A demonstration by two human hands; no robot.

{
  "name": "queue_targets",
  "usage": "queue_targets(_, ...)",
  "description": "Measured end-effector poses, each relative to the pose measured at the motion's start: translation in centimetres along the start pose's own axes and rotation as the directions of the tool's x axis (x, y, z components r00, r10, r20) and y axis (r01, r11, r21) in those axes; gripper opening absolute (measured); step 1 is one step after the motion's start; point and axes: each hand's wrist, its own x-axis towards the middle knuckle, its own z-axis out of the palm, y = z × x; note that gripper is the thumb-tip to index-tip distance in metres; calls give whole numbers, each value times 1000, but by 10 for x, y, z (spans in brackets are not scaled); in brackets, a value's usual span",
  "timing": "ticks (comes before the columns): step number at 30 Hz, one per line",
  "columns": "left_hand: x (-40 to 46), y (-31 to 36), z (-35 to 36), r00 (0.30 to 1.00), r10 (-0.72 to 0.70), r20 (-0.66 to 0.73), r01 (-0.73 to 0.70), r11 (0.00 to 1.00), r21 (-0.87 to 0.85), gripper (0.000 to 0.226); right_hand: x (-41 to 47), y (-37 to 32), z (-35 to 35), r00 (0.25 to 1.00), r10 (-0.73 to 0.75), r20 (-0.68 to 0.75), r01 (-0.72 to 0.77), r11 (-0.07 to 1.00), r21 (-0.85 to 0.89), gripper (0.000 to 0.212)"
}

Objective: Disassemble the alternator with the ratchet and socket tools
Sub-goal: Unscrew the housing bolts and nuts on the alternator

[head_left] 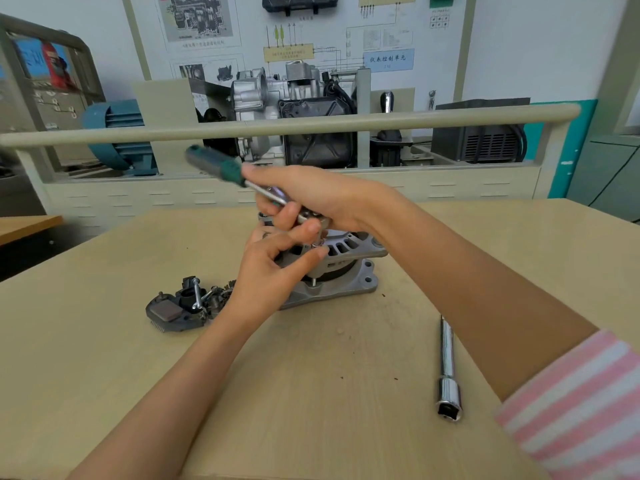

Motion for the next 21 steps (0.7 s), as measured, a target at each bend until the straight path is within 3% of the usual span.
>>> queue_targets(2,0,4,-2,999,-20,34,23,995,-97,16,3,0,7,995,29,94,-20,996,-93,45)
queue_targets(4,-1,6,-3,998,-3,55,13,986,-167,22,5,1,10,994,33,101,-21,993,-113,44)
queue_targets(7,0,4,-3,998,-40,50,47,987,-152,30,3,4,5,993,-10,121,-3,995,104,44)
queue_targets(10,1,3,-1,1000,5,26,-3,997,-79,14,-3,8,-4,996,-56,71,30,945,325,43)
queue_targets(12,2,3,1,999,42,6,-42,999,-32,9,-4,11,-6,997,-54,-59,76,878,472,42)
queue_targets(14,2,4,3,998,38,-40,-38,999,-4,13,-2,13,-3,950,7,-312,204,744,637,41)
queue_targets(17,2,4,6,996,46,-70,-44,998,35,45,1,19,3,745,180,-642,446,581,681,43)
queue_targets(19,2,2,7,995,73,-61,-71,996,46,51,1,24,8,638,215,-740,533,570,625,41)
queue_targets(21,3,1,6,993,93,-70,-88,994,64,49,1,24,10,619,228,-751,570,527,630,41)
